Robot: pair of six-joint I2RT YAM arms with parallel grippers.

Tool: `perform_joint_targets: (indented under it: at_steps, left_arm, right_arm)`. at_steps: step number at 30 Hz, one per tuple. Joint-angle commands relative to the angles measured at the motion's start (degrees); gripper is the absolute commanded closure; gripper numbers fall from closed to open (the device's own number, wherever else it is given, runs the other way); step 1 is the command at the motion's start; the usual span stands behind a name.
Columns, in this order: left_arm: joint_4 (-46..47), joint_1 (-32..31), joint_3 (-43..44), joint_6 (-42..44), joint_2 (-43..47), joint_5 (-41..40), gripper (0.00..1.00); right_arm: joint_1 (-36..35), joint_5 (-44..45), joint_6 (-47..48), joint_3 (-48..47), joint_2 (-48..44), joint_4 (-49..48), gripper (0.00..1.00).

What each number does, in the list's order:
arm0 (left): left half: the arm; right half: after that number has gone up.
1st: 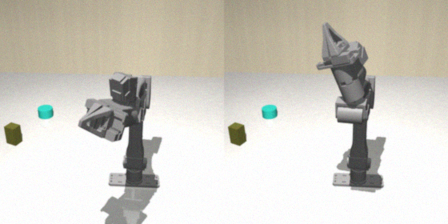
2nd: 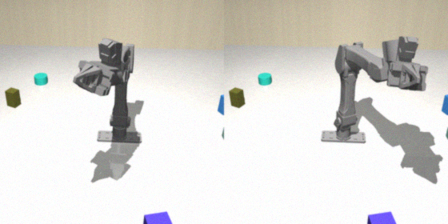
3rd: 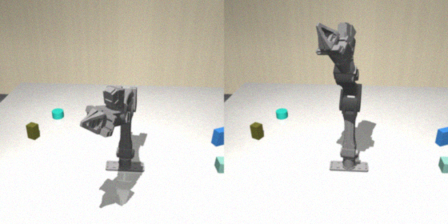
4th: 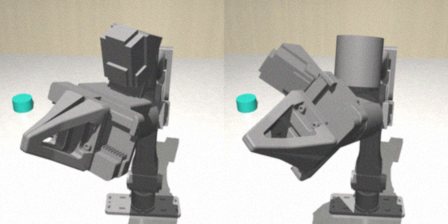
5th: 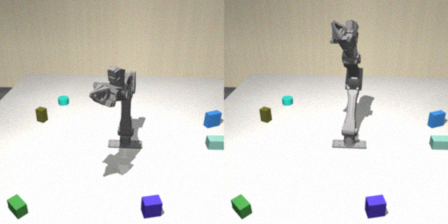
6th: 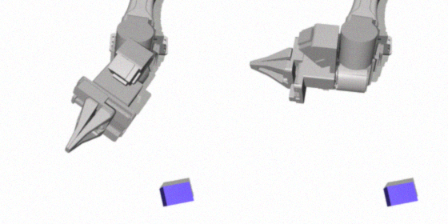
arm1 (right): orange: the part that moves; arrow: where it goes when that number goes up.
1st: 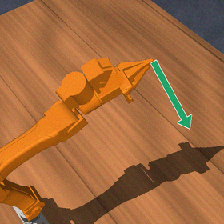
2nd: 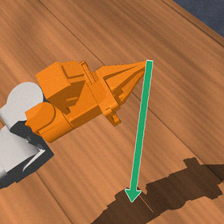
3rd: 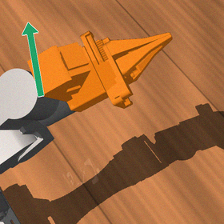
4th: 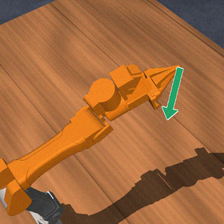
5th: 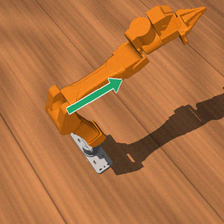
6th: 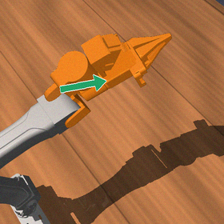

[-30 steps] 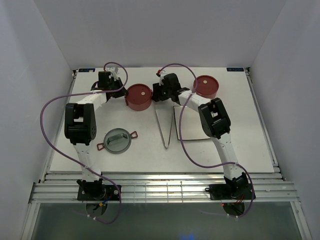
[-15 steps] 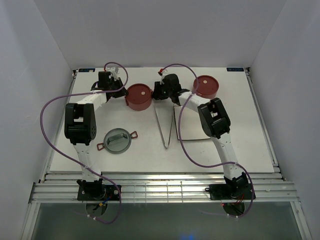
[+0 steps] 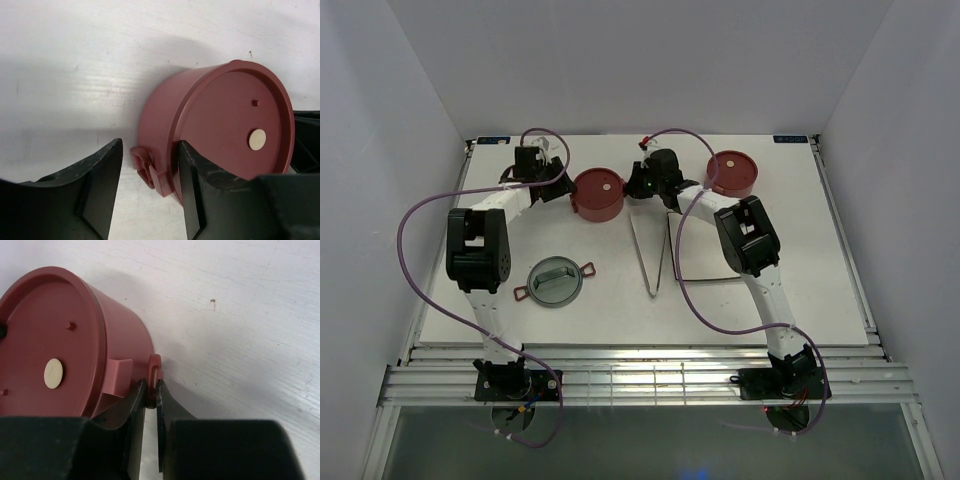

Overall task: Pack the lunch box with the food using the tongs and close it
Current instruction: Open the fastener on the packing box.

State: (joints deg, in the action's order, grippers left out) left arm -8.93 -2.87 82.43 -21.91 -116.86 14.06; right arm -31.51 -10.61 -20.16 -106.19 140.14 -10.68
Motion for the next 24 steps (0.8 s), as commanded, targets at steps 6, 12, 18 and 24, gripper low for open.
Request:
perform_joint_targets:
  at_steps: [6,12,18,24]
  left_arm:
    - [4.7,1.8,-16.9,-5.7,16.4,-10.7,0.42]
    - [11.7,1.8,-25.0,-5.3,19.1,-8.6,0.43]
    - [17.6,2.2,-26.0,-5.9,19.7,-0.4,0.4]
    - [19.7,2.3,-25.7,-4.8,16.6,6.7,0.46]
  right_arm:
    - [0.0,1.2,-3.1,3.5,-3.3,-5.5,0.92]
    - [-0.1,2.5,-3.7,5.7,-4.7,-5.2,0.92]
    - [0.0,4.4,-4.5,7.0,-6.0,-5.6,0.92]
    - [0.0,4.8,-6.4,7.8,-6.9,-5.9,0.92]
